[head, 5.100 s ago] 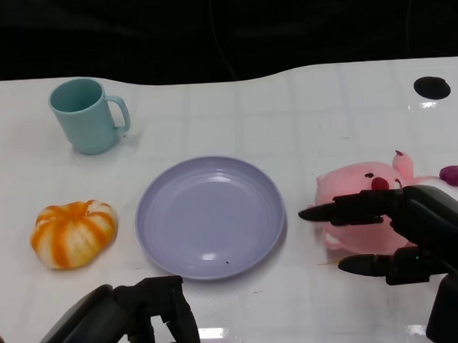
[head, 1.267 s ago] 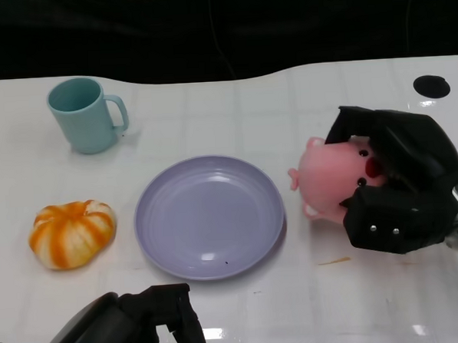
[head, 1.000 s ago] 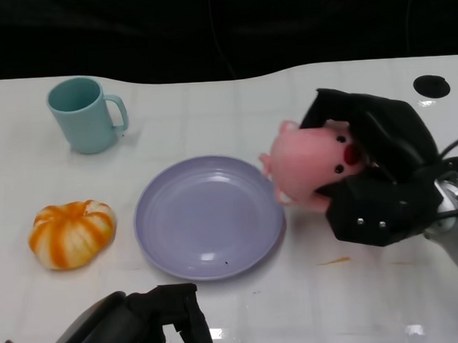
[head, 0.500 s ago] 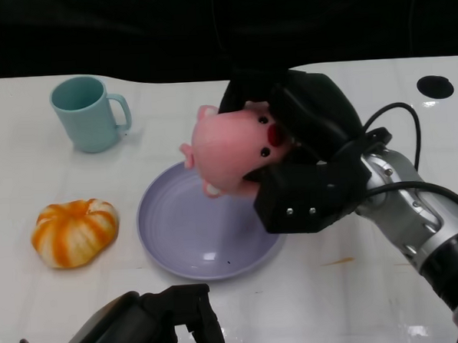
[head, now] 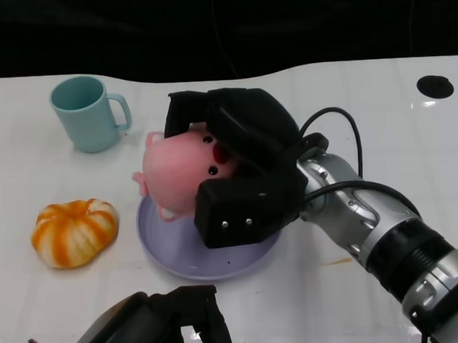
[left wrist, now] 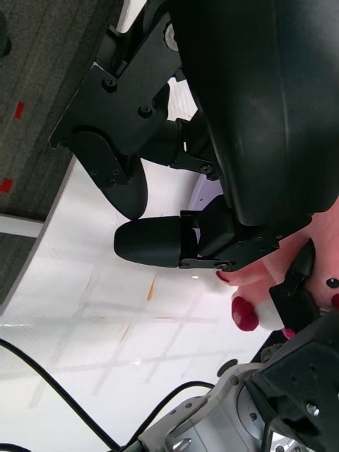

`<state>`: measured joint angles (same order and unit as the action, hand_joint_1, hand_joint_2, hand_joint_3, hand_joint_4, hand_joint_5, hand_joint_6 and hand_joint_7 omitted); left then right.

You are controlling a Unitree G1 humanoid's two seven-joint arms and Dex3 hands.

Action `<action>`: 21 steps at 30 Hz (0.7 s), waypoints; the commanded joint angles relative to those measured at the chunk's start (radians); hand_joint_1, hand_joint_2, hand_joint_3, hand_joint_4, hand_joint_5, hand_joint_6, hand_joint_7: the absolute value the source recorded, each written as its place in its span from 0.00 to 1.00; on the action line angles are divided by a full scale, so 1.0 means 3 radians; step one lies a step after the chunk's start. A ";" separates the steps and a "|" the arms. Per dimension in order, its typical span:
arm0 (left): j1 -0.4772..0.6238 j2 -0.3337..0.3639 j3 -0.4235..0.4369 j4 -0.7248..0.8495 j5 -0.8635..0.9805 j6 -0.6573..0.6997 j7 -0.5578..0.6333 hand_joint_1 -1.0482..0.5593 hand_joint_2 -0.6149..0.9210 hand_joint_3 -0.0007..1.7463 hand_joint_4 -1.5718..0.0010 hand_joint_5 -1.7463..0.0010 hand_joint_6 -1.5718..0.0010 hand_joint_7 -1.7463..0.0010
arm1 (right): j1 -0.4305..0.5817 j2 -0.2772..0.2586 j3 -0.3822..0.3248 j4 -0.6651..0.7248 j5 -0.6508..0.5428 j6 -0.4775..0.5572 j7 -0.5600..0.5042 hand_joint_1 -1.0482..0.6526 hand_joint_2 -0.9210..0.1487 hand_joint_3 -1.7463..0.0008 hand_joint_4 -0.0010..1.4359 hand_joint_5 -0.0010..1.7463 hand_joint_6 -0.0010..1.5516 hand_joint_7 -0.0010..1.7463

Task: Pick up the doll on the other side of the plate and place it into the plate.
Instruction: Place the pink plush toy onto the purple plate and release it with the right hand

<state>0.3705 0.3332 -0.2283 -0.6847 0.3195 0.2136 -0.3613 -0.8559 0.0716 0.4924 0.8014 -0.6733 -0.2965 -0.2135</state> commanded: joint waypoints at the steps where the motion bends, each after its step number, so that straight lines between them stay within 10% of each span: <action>1: -0.0011 0.0003 0.0002 -0.0055 0.0032 0.0037 0.0030 0.56 0.75 0.65 0.57 0.02 0.59 0.17 | -0.0069 0.0031 -0.0018 0.0018 0.0102 -0.0075 0.0069 0.49 0.58 0.28 0.68 1.00 0.47 0.98; 4: -0.0010 0.0001 0.0002 -0.0054 0.0031 0.0034 0.0033 0.56 0.75 0.65 0.57 0.02 0.59 0.17 | -0.0056 0.0046 -0.0031 0.0014 0.0187 -0.0083 0.0211 0.50 0.57 0.30 0.67 1.00 0.55 0.71; 8: -0.0008 -0.0003 0.0004 -0.0060 0.0026 0.0044 0.0030 0.56 0.74 0.65 0.57 0.02 0.59 0.17 | -0.0060 0.0016 0.0005 -0.0065 0.0218 0.0040 0.0511 0.46 0.31 0.62 0.53 0.91 0.58 0.34; 10: -0.0006 0.0001 0.0008 -0.0053 0.0029 0.0044 0.0030 0.56 0.74 0.65 0.57 0.02 0.59 0.17 | -0.0080 -0.0044 0.0079 -0.0196 0.0176 0.0240 0.0868 0.32 0.08 0.84 0.20 0.46 0.32 0.13; 13: -0.0006 0.0008 0.0011 -0.0049 0.0030 0.0050 0.0026 0.55 0.74 0.65 0.56 0.02 0.59 0.17 | -0.0059 -0.0099 0.0129 -0.0377 0.0162 0.0420 0.1162 0.22 0.01 0.91 0.03 0.28 0.18 0.03; 21: -0.0017 0.0018 0.0018 -0.0025 0.0019 0.0012 0.0027 0.56 0.74 0.65 0.56 0.02 0.59 0.16 | 0.0001 -0.0198 0.0182 -0.0633 0.0096 0.0546 0.1403 0.08 0.00 0.87 0.00 0.10 0.06 0.01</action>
<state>0.3696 0.3312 -0.2321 -0.6861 0.3235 0.2243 -0.3613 -0.8556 0.0326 0.5405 0.6284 -0.6384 -0.1388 0.1966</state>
